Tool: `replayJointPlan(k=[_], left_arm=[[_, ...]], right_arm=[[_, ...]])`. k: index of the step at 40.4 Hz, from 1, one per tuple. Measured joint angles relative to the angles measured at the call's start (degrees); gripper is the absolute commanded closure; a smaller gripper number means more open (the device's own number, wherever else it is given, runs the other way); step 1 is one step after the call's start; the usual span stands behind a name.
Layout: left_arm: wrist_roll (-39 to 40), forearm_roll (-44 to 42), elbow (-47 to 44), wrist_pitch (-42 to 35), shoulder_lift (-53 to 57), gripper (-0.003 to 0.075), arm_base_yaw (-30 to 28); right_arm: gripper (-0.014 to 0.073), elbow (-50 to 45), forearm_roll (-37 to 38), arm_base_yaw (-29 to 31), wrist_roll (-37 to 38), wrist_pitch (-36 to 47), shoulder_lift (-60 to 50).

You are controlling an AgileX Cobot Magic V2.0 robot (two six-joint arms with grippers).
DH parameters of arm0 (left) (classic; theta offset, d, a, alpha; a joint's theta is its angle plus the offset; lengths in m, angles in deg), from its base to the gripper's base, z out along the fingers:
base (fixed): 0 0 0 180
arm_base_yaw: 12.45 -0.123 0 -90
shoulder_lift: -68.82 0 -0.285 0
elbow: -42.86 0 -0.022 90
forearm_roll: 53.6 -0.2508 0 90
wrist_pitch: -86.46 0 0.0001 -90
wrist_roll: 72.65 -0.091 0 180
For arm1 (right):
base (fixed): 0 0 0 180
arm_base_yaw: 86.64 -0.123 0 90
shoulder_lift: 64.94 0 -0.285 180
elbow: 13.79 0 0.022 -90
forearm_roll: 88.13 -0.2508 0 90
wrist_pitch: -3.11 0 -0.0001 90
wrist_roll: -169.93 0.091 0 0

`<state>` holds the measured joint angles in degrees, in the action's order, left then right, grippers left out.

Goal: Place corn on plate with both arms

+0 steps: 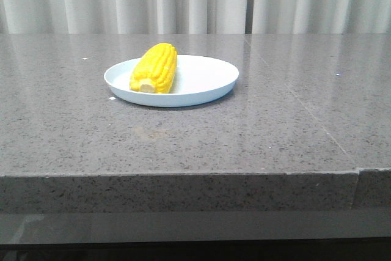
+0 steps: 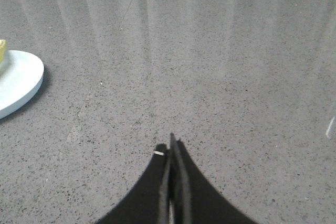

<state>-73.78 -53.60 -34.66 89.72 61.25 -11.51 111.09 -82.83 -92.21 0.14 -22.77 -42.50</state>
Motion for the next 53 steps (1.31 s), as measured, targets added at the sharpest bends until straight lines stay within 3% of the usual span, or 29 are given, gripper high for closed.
replayJointPlan(k=[34,44,53], left_arm=[[0.0,0.0,0.0,-0.3,0.0,0.0741,0.0],[0.0,0.0,0.0,-0.3,0.0,0.0741,0.0],[0.0,0.0,0.0,-0.3,0.0,0.0741,0.0]], right_arm=[[0.0715,-0.5,0.4,0.0,0.0,0.7,0.0],[0.0715,-9.2,-1.2,1.7,-0.7,9.8,-3.0],[0.0715,-18.4,-3.3,5.7,-1.6,10.7,-11.2]])
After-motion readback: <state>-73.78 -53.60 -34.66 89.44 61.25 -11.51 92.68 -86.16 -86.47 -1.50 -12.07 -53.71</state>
